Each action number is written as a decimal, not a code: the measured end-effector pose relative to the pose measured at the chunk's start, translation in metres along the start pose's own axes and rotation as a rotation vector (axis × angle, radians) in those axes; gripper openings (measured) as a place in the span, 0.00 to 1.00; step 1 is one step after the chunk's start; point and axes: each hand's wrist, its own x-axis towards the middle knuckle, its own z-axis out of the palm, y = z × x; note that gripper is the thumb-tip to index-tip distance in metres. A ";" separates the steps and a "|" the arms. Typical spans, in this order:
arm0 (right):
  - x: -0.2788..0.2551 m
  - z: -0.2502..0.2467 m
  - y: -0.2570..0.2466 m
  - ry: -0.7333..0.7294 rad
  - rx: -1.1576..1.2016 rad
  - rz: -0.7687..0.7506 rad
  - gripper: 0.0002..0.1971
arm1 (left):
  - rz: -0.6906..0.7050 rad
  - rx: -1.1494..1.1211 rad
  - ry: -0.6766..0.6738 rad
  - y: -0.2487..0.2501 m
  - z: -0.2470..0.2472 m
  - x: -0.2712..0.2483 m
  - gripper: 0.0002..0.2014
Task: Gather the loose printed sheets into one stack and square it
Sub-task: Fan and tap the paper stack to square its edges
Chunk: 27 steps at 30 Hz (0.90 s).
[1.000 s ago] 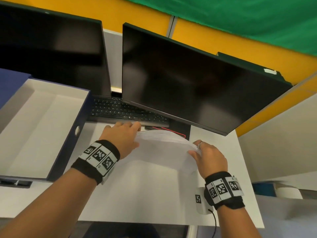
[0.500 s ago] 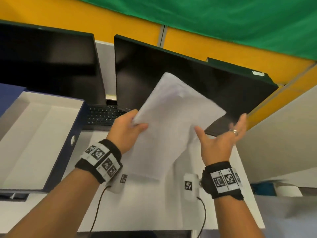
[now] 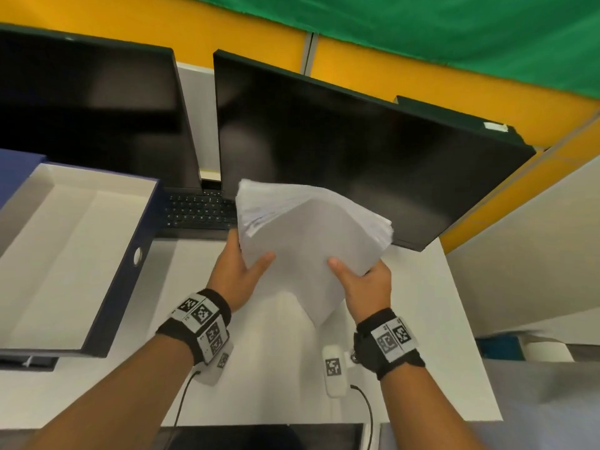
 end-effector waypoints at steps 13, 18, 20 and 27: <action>0.017 0.010 -0.043 0.263 0.068 -0.233 0.10 | 0.157 -0.392 0.317 0.063 -0.004 0.020 0.20; 0.011 -0.003 -0.026 0.058 0.071 -0.239 0.31 | -0.027 -0.602 0.186 0.056 -0.014 0.020 0.29; 0.009 -0.006 -0.019 0.009 0.009 -0.210 0.34 | -0.025 -0.620 0.097 0.050 -0.017 0.018 0.36; 0.015 -0.009 -0.011 0.003 0.014 -0.168 0.21 | 0.110 -0.439 -0.156 0.039 -0.017 0.013 0.62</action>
